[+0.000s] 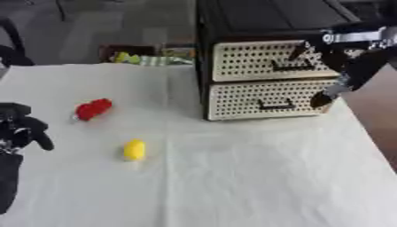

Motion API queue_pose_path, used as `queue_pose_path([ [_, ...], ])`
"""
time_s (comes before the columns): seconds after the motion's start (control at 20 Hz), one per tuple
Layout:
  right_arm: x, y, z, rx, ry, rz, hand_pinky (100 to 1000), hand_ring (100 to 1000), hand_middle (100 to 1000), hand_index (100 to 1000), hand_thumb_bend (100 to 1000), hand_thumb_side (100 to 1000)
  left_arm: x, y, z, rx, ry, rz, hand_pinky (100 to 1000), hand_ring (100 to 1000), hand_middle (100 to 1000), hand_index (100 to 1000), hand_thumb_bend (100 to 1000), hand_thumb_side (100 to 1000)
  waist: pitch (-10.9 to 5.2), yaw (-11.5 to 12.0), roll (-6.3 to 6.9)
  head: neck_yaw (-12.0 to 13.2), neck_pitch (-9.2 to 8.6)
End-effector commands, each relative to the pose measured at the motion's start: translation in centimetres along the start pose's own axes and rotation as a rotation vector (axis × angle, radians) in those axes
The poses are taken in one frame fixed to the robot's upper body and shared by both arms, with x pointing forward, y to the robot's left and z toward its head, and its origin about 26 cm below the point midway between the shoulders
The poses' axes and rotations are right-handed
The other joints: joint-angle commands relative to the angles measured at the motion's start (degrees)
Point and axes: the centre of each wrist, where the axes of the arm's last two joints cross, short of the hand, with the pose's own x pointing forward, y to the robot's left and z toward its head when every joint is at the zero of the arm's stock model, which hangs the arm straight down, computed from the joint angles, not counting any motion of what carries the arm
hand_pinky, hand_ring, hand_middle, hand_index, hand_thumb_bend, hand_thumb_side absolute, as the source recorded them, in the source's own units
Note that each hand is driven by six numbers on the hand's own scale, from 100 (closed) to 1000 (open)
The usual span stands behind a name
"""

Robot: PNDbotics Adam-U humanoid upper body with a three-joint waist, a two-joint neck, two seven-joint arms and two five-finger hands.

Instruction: Pick up objects from table and place into drawer.

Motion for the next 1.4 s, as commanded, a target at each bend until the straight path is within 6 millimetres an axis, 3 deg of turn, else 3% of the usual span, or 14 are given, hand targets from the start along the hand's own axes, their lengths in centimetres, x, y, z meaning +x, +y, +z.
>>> queue_pose_path([
  [0.05, -0.1, -1.0, 0.4, -0.05, 0.024, 0.031, 104, 289, 100, 880, 741, 522, 0.4, -0.2, -0.5, -0.017, -0.017, -0.005, 439, 602, 651, 705, 113, 849, -0.88, 0.1, -0.05, -0.1, -0.61],
  [0.45, -0.9, -0.4, 0.5, -0.096, 0.064, 0.067, 104, 291, 100, 878, 736, 540, 0.4, -0.2, -0.5, -0.019, -0.012, -0.007, 438, 602, 651, 702, 114, 852, -0.65, 0.1, -0.15, 0.0, -0.69],
  [1.4, 0.1, -0.1, 1.1, -0.092, 0.036, 0.212, 104, 285, 100, 867, 706, 555, 0.3, -0.3, -0.5, -0.02, -0.001, -0.005, 438, 602, 651, 700, 120, 856, -0.63, -0.2, -0.42, 0.0, -0.56],
])
